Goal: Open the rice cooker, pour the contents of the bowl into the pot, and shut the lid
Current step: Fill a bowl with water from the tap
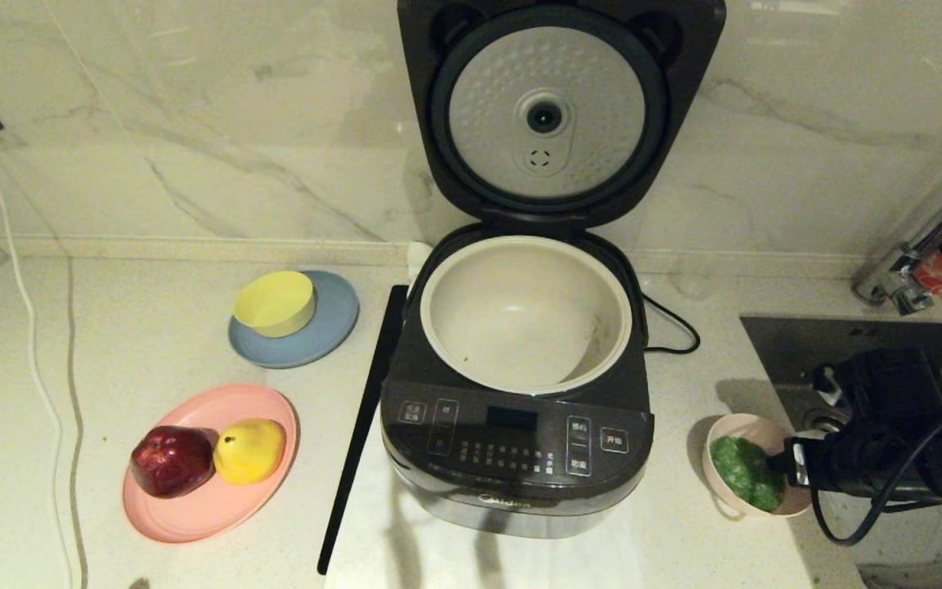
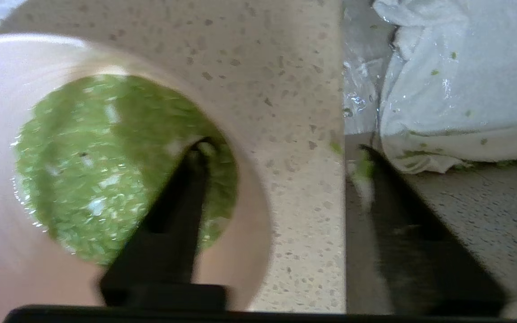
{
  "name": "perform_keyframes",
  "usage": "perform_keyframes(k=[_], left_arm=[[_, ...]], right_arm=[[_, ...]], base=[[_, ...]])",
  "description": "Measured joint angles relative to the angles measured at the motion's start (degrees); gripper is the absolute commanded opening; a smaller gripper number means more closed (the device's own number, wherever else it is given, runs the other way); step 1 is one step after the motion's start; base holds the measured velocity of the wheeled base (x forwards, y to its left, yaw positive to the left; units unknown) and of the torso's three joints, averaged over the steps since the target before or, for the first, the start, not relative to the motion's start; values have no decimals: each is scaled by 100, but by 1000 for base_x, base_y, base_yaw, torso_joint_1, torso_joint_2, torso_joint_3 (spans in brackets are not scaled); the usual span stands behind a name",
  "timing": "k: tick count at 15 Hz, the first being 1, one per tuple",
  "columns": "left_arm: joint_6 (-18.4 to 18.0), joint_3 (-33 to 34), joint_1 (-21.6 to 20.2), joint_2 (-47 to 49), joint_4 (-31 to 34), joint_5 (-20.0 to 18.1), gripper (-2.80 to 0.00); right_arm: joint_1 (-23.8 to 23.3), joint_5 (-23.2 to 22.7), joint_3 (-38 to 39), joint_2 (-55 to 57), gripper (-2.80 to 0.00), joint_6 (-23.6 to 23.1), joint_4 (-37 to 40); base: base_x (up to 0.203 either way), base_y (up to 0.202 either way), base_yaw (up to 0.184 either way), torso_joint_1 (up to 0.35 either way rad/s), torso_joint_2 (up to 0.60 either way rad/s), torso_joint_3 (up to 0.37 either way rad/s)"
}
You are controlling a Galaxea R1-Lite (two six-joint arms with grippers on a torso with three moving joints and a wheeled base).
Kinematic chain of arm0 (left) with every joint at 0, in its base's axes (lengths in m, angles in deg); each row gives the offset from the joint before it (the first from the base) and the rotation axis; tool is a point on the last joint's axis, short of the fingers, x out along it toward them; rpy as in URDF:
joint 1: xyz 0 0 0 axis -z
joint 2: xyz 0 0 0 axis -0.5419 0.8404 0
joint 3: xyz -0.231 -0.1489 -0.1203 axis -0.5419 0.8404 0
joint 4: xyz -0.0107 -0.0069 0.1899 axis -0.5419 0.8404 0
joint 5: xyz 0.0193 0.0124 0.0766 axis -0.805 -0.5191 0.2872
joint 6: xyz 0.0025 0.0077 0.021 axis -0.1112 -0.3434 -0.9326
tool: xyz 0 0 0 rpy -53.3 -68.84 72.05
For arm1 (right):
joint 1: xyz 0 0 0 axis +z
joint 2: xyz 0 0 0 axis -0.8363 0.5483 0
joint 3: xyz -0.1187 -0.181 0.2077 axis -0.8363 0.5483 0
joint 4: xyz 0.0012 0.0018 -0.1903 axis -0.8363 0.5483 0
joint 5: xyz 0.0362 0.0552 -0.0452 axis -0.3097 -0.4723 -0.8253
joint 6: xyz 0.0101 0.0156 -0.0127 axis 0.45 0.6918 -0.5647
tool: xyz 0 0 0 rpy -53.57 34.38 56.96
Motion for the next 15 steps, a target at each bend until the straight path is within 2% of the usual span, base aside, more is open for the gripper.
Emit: perform_keyframes(k=[3, 6, 11, 15], left_arm=[[-2, 0, 0, 0, 0, -2, -280], [-2, 0, -2, 0, 2, 0, -280], [-2, 0, 0, 0, 2, -2, -280], [-2, 0, 0, 0, -2, -2, -280]], right_arm=[[2, -1, 28, 33, -280, 32, -50], [9, -72, 15, 44, -280, 363, -47], [-2, -77, -5, -101, -280, 368, -18], [-404, -325, -51, -413, -280, 345, 72]], base=[[0, 0, 0, 0, 0, 0], [0, 0, 0, 0, 0, 0], [0, 0, 0, 0, 0, 0], [0, 0, 0, 0, 0, 0]])
